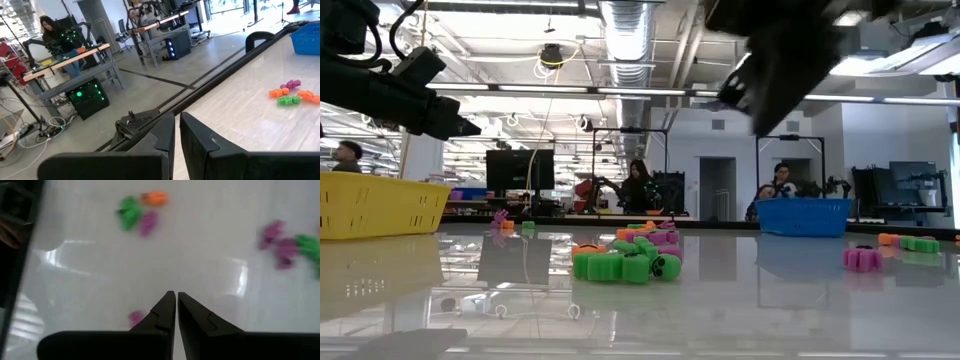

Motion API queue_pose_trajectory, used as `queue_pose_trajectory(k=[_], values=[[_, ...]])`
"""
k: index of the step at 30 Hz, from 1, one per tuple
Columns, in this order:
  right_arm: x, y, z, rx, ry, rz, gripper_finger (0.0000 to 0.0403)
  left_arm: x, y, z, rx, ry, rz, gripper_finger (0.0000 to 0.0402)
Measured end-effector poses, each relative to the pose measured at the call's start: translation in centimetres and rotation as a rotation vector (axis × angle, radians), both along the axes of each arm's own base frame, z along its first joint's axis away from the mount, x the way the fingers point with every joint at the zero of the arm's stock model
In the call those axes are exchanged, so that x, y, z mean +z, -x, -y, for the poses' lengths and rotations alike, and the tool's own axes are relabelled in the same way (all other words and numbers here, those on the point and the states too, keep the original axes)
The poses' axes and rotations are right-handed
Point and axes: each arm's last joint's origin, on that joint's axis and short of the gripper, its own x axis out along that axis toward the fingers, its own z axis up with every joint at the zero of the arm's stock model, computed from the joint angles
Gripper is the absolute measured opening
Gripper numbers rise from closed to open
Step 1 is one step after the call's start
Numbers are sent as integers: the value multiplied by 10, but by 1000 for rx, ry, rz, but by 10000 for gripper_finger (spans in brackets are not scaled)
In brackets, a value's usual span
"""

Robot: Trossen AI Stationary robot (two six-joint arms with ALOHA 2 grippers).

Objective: Sort Halloween decoration
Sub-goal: Put the purple skeleton toy into the blue bin

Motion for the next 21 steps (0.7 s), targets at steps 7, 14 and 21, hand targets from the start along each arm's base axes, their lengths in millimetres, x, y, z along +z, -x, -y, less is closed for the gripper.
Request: queue_pose_trajectory(k=[7,14,21], values=[[-25,45,-49,-43,61,51,52,0,0,0,0,0,0,18],[-42,74,-76,-103,79,232,53,0,0,0,1,0,0,18],[-59,84,-69,-173,230,264,94,0,0,0,1,0,0,18]])
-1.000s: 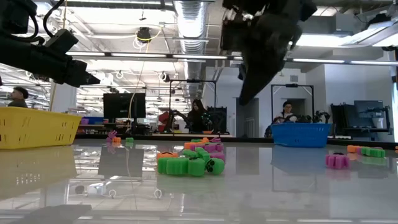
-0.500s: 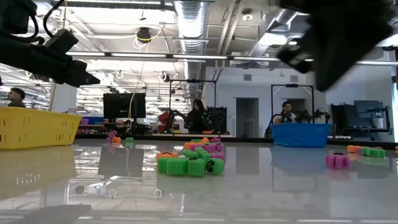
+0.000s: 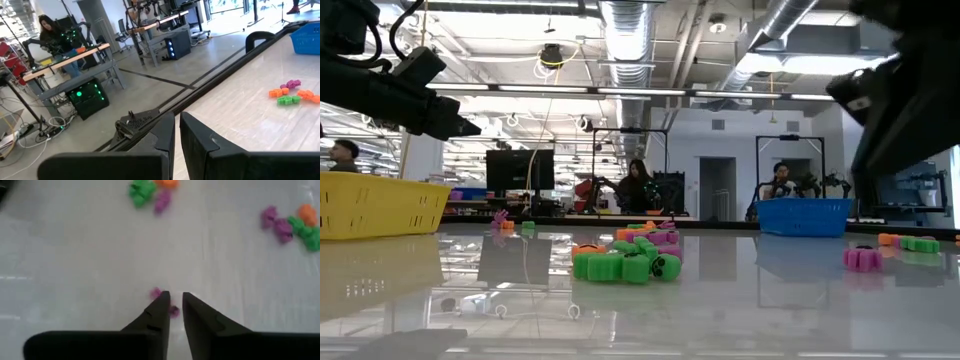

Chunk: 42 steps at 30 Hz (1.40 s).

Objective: Sort Halloween decoration
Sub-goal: Put the purple skeleton toy into the blue bin

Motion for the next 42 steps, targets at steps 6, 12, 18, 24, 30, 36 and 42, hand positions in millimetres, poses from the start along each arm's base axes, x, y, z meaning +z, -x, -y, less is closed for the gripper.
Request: queue_pose_trajectory(k=[6,12,18,24,30,36,42], values=[[-2,-10,13,22,-45,-39,155,0,0,0,-1,0,-1,18],[-1,-12,12,62,-56,-25,187,0,0,0,0,0,0,18],[-16,-19,10,58,-34,-55,181,0,0,0,0,0,0,18],[-55,-31,6,87,-18,-152,168,0,0,0,0,0,-1,18],[-69,-28,6,74,-16,-228,143,0,0,0,-1,0,-1,18],[-57,-29,12,75,-4,-196,85,0,0,0,0,0,-1,18],[-27,-23,26,96,-5,-161,58,0,0,0,-1,0,-1,18]])
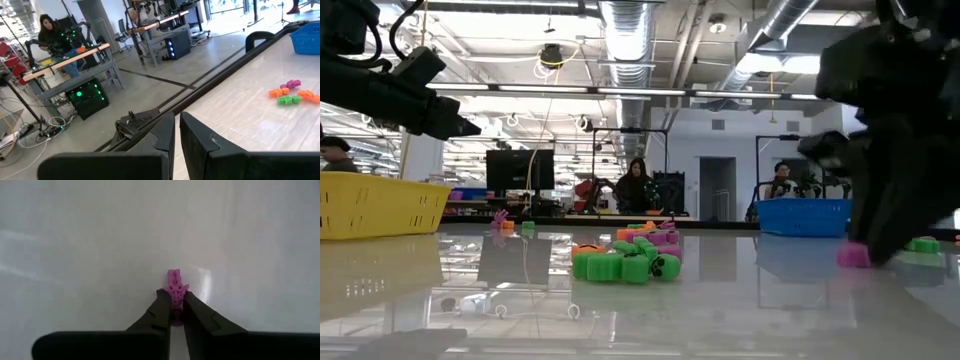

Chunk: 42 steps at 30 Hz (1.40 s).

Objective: Sort Halloween decoration
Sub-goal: Put the purple skeleton toy into the blue bin, then put the green skeleton toy into the yellow bin

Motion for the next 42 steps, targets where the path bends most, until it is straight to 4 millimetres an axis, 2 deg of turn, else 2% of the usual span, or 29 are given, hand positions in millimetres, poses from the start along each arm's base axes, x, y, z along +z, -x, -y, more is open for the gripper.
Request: queue_pose_trajectory(k=[3,7,11,16,22,28,35,42], values=[[26,1,11,-33,-36,73,66,0,0,0,0,0,0,18],[50,8,36,-95,1,100,72,0,0,0,0,0,1,18],[73,17,73,-245,147,165,69,0,0,0,0,0,1,18],[91,30,128,-509,259,172,69,0,0,0,0,0,1,18],[89,47,193,-823,283,54,68,0,0,0,0,0,1,18],[78,56,236,-1023,183,-21,79,0,0,0,0,0,0,18],[64,60,260,-1127,184,-106,141,0,0,0,0,0,0,18],[61,62,264,-1121,195,-134,212,0,0,0,0,0,0,18]])
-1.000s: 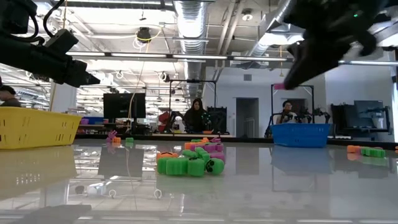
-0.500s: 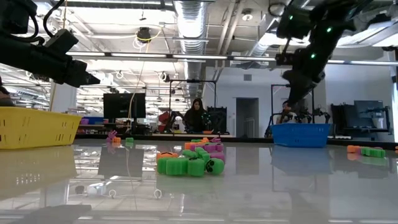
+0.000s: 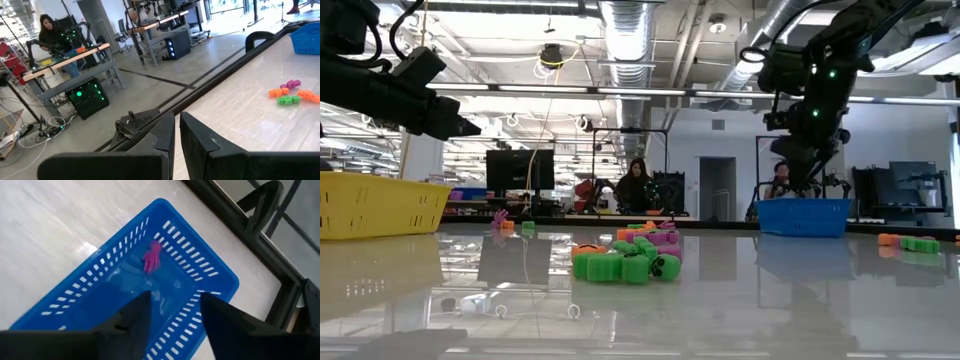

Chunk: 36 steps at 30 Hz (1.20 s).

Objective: Sort Halloween decoration
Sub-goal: Put the green skeleton toy into the yellow bin

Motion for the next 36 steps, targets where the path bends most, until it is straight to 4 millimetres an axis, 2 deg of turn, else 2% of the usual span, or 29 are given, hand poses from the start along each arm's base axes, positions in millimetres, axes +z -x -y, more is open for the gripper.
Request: queue_pose_trajectory(k=[4,8,18,24,27,29,36], values=[[-1,-6,-8,71,-76,46,233,0,0,0,0,0,0,18],[-1,-18,-28,154,-195,150,234,0,0,0,0,0,0,18],[7,-74,-112,544,-174,432,228,0,0,0,0,0,0,18],[-14,-106,-149,777,-112,481,228,0,0,0,0,0,0,18],[-26,-118,-154,833,-81,469,228,0,0,0,0,0,0,18],[-28,-127,-151,830,-66,455,228,0,0,0,0,0,0,18],[-44,-150,-120,830,-59,358,228,0,0,0,0,0,0,18]])
